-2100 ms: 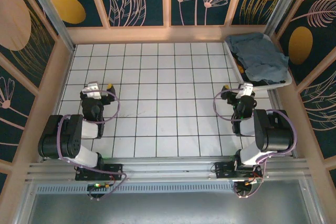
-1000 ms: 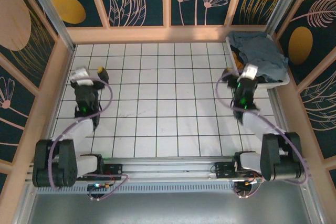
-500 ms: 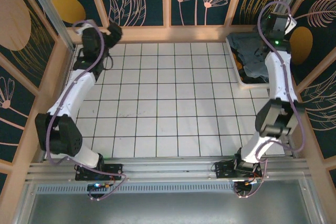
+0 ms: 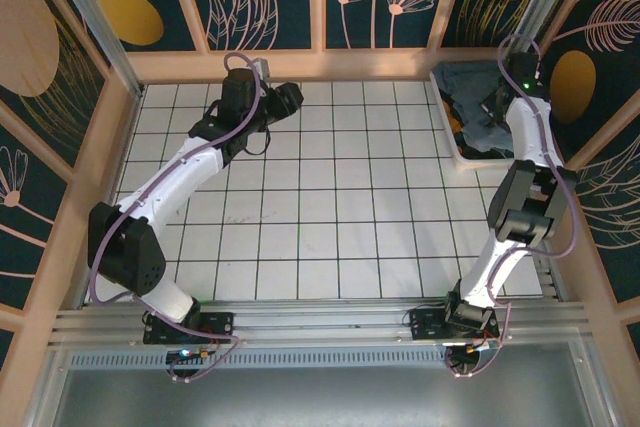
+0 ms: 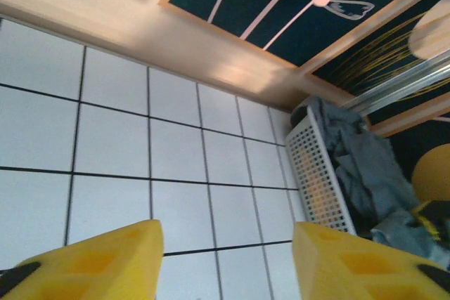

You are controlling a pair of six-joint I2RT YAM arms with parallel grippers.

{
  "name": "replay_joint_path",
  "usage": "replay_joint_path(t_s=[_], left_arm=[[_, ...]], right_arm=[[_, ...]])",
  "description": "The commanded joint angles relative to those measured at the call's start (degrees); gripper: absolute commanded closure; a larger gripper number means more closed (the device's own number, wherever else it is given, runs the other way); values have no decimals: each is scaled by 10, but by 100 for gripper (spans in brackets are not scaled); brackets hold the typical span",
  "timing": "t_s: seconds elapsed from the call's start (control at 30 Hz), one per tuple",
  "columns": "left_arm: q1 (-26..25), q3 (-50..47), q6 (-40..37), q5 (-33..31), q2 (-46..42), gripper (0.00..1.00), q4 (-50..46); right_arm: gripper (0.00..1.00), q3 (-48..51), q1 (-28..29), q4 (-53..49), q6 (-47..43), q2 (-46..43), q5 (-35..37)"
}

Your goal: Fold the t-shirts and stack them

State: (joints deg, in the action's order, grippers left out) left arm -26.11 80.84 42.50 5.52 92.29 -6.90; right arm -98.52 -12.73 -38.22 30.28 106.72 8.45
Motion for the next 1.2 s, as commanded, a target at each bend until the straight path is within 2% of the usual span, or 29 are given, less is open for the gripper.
replay_joint_path(t_s=[0.0, 0.13, 0.23, 0.4, 0.6, 0.67, 0.73, 0.77, 0.83, 0.87, 0.93, 1.0, 1.1, 1.17], left_arm=[[-1, 38, -23, -27, -2, 51, -33], [-1, 59, -32, -55, -5, 55, -55], [-1, 70, -33, -100, -10, 59, -81], [-1, 99, -42, -211, -24, 58, -141], [-1, 109, -31, -360, -67, 57, -207], [-1, 100, -10, -423, -93, 49, -230], [-1, 79, 4, -468, -124, 45, -237], [-1, 66, 6, -485, -144, 45, -234], [-1, 42, 11, -507, -176, 43, -234], [-1, 29, 11, -510, -189, 42, -236], [-1, 13, 14, -506, -205, 41, -251], [-1, -6, 19, -481, -212, 40, -267], [-1, -45, 10, -381, -214, 38, -258], [-1, -81, -17, -268, -204, 38, -215]], right_arm=[[100, -3, 13, 75, 2, -99, -12], [100, -22, 30, 135, -10, -156, -45], [100, -36, 76, 191, -26, -197, -54], [100, -84, 246, 253, -72, -223, 4], [100, -115, 481, 281, -89, -158, 65], [100, -119, 533, 268, -76, -109, 52], [100, -131, 555, 248, -55, -51, -24], [91, -142, 562, 235, -46, -20, -81], [59, -185, 569, 191, -32, 48, -176], [51, -215, 574, 163, -34, 79, -207], [43, -247, 582, 118, -51, 110, -211], [40, -219, 575, 121, -49, 102, -206], [41, -117, 544, 161, -34, 52, -196], [43, -33, 509, 176, -9, 12, -176]])
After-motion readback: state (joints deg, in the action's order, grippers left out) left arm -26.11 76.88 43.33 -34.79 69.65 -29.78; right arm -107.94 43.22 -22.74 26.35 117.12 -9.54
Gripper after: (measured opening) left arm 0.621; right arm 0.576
